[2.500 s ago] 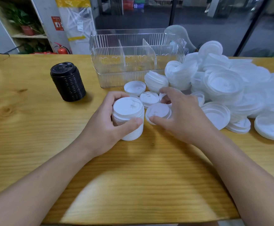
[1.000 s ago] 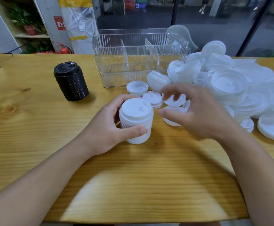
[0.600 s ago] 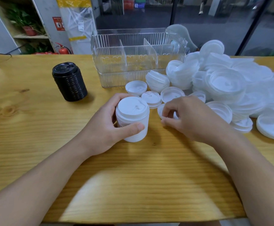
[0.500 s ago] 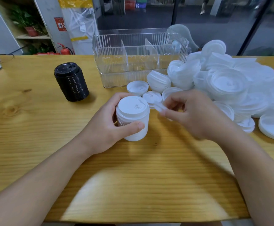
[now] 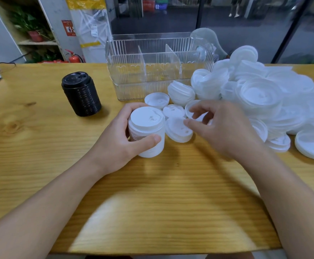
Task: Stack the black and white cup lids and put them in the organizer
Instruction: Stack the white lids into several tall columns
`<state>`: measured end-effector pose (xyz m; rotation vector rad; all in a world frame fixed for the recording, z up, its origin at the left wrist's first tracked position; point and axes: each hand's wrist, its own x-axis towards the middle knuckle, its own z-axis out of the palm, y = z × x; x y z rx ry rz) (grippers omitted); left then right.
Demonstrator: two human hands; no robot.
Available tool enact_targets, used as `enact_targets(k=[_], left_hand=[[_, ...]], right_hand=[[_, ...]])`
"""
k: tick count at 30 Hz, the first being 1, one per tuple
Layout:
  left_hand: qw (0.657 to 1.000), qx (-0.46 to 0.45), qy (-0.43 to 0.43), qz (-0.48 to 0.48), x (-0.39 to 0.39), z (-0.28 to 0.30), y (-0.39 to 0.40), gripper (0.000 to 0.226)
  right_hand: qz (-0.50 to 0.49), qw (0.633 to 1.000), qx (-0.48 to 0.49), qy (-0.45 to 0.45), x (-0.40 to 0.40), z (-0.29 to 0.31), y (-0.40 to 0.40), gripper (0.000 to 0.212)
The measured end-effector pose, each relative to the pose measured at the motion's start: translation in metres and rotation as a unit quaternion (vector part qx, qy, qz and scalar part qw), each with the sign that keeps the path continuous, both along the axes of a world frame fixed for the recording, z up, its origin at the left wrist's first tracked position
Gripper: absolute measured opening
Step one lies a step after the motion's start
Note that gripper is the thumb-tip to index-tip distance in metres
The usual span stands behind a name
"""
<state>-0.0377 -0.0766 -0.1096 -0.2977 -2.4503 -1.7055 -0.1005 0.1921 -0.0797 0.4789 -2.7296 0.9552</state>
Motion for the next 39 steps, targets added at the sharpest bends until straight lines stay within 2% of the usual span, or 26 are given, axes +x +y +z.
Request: enact_targets(k=[4, 6, 11, 14, 16, 18, 21, 25, 28, 32, 35, 37, 39], left_hand=[[1.000, -0.003, -0.004, 0.004, 0.000, -0.001, 0.000, 0.068], [1.000, 0.000, -0.006, 0.004, 0.000, -0.001, 0.000, 0.069], [1.000, 0.006, -0.010, 0.003, 0.000, 0.000, 0.001, 0.071], [1.000, 0.004, -0.012, 0.000, 0.001, 0.001, 0.003, 0.072], [1.000, 0.002, -0.012, -0.001, 0.002, 0.001, 0.003, 0.071], [1.000, 0.001, -0.012, -0.001, 0.002, 0.001, 0.003, 0.070], [1.000, 0.006, -0.014, -0.003, 0.002, 0.002, 0.003, 0.071], [1.000, 0.004, -0.018, -0.006, 0.002, 0.002, 0.002, 0.071], [1.000, 0.003, -0.019, -0.003, 0.002, 0.002, 0.003, 0.067], [0.999, 0.018, -0.030, -0.013, 0.003, 0.000, 0.006, 0.071], [0.999, 0.036, -0.035, -0.020, 0.003, 0.000, 0.008, 0.075], [0.998, 0.051, -0.038, -0.020, 0.003, -0.001, 0.011, 0.074], [0.996, 0.070, -0.044, -0.018, 0.002, -0.003, 0.015, 0.073]], right_hand=[[0.049, 0.997, 0.065, 0.009, 0.004, -0.014, -0.013, 0.069], [0.051, 0.994, 0.090, 0.022, 0.004, -0.019, -0.016, 0.075], [0.045, 0.993, 0.109, 0.033, 0.003, -0.020, -0.017, 0.068], [0.031, 0.998, 0.046, 0.024, 0.003, -0.011, -0.011, 0.057], [0.031, 0.999, 0.018, 0.002, 0.004, -0.005, -0.008, 0.060], [0.032, 0.997, 0.064, 0.012, 0.007, -0.004, -0.010, 0.067], [0.022, 0.992, 0.119, 0.025, 0.005, -0.010, -0.011, 0.065], [0.025, 0.992, 0.126, -0.002, 0.003, -0.010, -0.007, 0.061], [0.021, 0.996, 0.088, -0.002, 0.001, -0.007, -0.005, 0.056], [-0.020, 0.995, -0.087, 0.044, 0.002, 0.009, 0.001, 0.045], [0.035, 0.979, -0.200, 0.034, 0.014, 0.014, -0.013, 0.031], [0.091, 0.972, -0.214, 0.018, 0.023, 0.011, -0.029, 0.028], [0.112, 0.976, -0.187, 0.019, 0.029, 0.006, -0.043, 0.032]])
